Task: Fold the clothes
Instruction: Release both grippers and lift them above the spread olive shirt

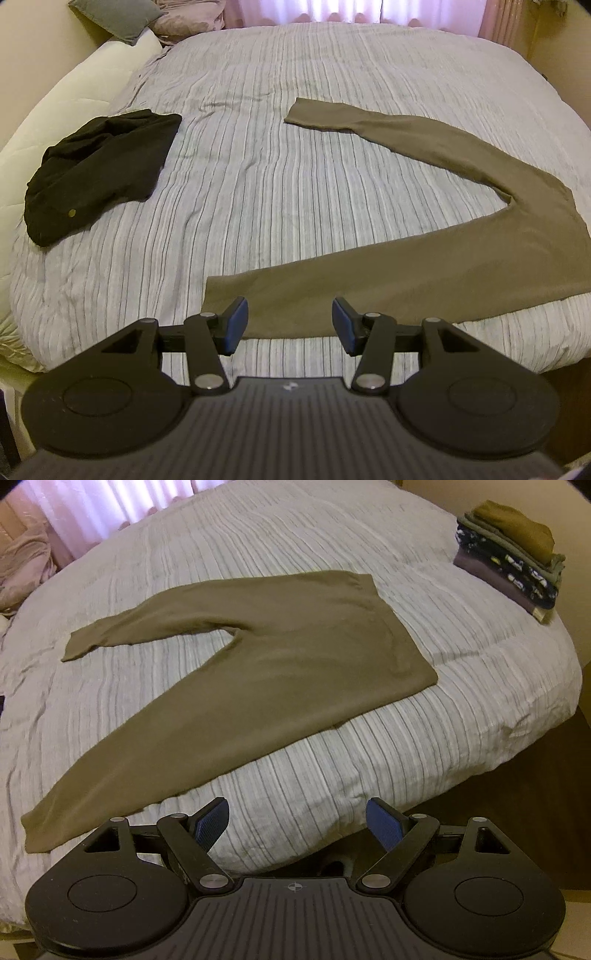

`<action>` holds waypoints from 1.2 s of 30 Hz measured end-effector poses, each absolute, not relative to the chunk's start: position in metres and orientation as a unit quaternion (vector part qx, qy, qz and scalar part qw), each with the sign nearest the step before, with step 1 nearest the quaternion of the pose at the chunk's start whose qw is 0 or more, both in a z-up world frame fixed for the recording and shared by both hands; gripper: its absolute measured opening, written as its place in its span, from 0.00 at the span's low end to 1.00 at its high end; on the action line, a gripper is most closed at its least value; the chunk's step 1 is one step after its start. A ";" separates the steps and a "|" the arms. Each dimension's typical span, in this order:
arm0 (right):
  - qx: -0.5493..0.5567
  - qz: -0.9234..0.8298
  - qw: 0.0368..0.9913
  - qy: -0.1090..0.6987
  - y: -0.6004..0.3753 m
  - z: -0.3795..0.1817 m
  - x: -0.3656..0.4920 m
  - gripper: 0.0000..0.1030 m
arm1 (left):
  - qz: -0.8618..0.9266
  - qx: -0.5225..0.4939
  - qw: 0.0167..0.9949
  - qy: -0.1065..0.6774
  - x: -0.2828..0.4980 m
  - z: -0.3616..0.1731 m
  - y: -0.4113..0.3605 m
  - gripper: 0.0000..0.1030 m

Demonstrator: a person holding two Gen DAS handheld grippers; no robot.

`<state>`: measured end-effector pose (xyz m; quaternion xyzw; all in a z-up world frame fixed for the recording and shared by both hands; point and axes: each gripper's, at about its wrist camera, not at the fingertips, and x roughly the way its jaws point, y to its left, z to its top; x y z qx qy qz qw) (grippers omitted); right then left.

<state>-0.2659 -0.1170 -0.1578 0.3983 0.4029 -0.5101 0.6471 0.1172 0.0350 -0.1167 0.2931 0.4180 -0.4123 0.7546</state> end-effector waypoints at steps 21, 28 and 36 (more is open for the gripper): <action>0.380 -0.495 0.655 0.426 -0.102 -0.162 -0.233 0.82 | -0.415 0.283 0.746 0.437 0.122 -0.129 0.061 0.45; 0.358 -0.478 0.667 0.445 -0.095 -0.157 -0.215 0.82 | -0.398 0.273 0.749 0.455 0.123 -0.134 0.080 0.45; 0.341 -0.452 0.682 0.462 -0.089 -0.154 -0.201 0.82 | -0.379 0.272 0.752 0.466 0.122 -0.139 0.093 0.45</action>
